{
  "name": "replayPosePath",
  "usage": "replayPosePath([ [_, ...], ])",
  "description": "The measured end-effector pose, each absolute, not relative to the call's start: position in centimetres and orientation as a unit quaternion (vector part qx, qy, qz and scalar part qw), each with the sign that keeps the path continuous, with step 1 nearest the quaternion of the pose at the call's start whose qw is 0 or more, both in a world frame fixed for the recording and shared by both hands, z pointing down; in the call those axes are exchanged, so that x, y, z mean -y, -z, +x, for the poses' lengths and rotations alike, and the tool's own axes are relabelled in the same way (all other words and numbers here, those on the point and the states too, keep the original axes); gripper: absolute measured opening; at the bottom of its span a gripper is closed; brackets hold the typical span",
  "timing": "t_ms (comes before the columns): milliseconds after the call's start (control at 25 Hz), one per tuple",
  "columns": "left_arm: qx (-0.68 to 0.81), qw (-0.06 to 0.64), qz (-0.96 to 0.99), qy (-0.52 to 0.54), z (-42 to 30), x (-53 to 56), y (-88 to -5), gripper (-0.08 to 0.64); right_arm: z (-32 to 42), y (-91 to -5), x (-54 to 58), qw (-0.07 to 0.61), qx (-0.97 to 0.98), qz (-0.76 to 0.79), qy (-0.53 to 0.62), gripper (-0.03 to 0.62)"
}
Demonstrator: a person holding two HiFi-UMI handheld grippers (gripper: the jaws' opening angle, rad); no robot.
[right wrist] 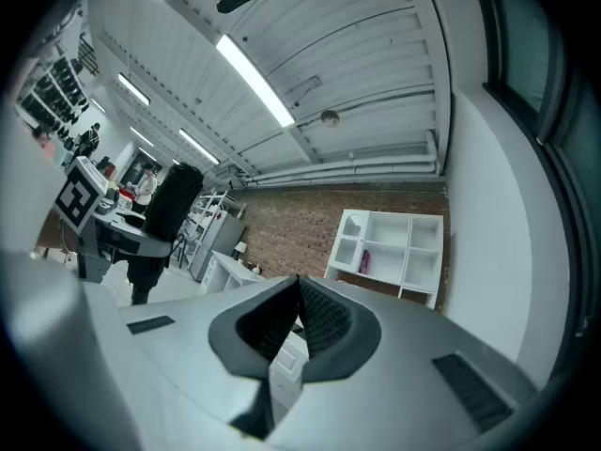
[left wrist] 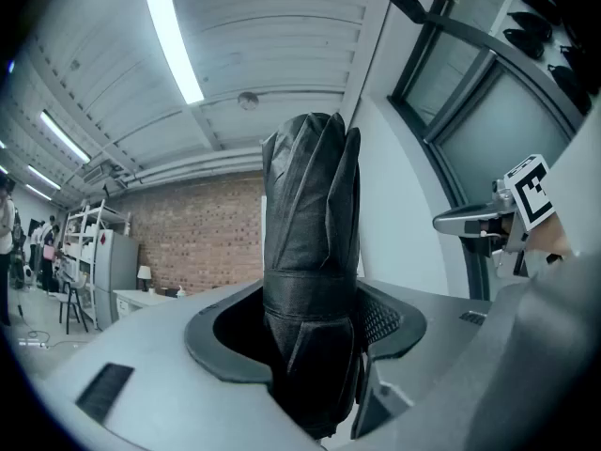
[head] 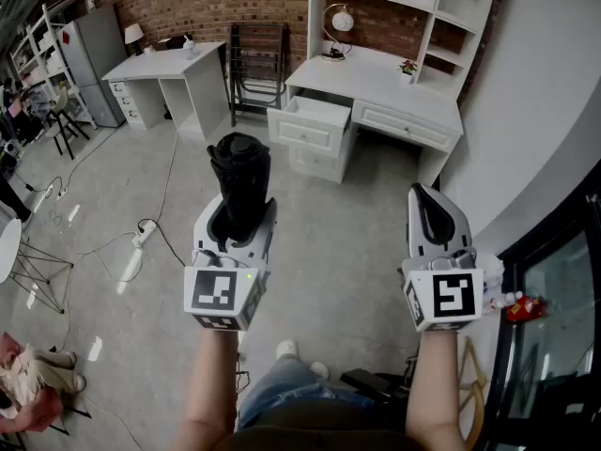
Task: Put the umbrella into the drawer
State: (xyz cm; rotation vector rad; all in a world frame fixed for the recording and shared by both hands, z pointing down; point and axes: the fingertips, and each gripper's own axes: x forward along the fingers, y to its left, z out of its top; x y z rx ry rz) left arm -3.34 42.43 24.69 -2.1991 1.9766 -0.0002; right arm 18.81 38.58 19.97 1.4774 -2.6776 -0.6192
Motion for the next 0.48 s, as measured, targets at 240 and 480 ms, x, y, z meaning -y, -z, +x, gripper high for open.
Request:
replayPosePath([
  [240,-0.676,0.092,-0.731,0.003,-2.5,-42.7,-24.7,0.249,20.9,-21.1,-39.0,0.022,0.849,0.484,0.212,-0.002],
  [480,-0.674,0.099,-0.732,0.018,-2.5,-40.8,-25.6,0.249,21.7,-22.3,-37.6,0.023,0.844,0.498,0.199,-0.002],
])
